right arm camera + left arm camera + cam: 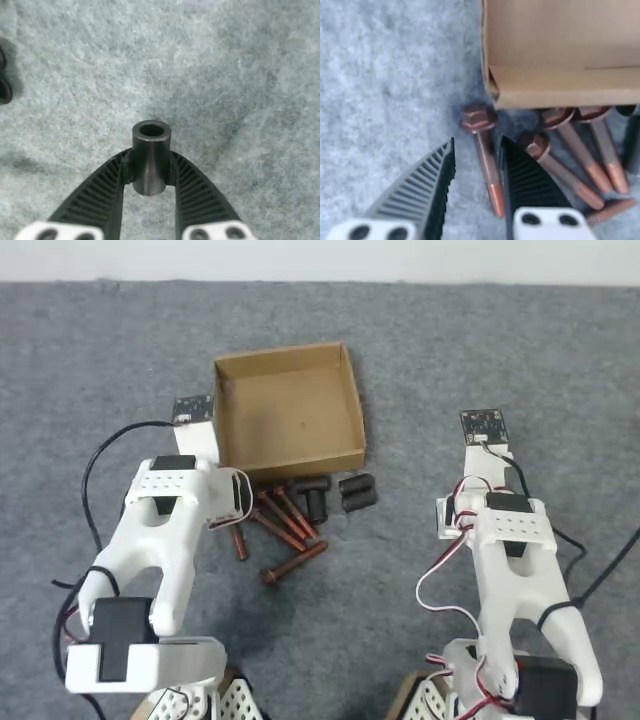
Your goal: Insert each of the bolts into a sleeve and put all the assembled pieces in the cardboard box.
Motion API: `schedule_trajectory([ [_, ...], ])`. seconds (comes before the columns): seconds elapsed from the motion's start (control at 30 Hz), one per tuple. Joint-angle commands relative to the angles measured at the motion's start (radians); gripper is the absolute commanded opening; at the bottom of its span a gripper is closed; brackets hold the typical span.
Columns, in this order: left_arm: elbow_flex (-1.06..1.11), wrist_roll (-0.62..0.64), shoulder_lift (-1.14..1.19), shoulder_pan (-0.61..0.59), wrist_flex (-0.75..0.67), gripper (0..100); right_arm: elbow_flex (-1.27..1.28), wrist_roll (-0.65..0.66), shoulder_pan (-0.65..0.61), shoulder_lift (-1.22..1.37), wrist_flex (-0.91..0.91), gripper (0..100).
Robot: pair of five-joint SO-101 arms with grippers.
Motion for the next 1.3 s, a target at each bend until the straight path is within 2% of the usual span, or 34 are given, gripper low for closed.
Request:
schedule_trajectory([
  [0.0,0.019,0.021,-0.063,0.005,0.011,14,-0.006,0.012,0.015,-0.051,-0.016,0.6],
  [0.1,0.03,0.031,-0.06,0.017,-0.031,14,-0.006,0.012,0.015,-0.051,-0.016,0.6],
  [0.2,0.021,0.107,-0.015,0.025,-0.078,14,-0.006,0.012,0.015,-0.051,-0.016,0.6],
  [0.3,-0.048,0.12,0.049,0.025,-0.049,14,-0.006,0.012,0.015,-0.051,-0.016,0.6],
  [0.37,-0.091,0.12,0.095,0.023,-0.032,13,-0.006,0.012,0.015,-0.051,-0.016,0.6],
  [0.5,-0.148,0.117,0.163,0.025,0.017,0,-0.006,0.012,0.015,-0.051,-0.016,0.6],
  [0.7,-0.159,0.035,0.167,0.018,0.038,1,-0.006,0.011,0.013,-0.051,-0.016,0.6],
  [0.83,-0.143,0.031,0.12,-0.011,0.021,1,-0.006,0.008,0.012,-0.056,-0.016,0.6],
  [0.97,-0.068,0.029,0.028,-0.058,-0.072,1,-0.009,0.002,-0.018,-0.062,-0.016,0.9],
  [1.27,0.119,0.028,-0.175,-0.069,-0.189,1,-0.12,0.002,-0.171,-0.053,-0.039,0.9],
])
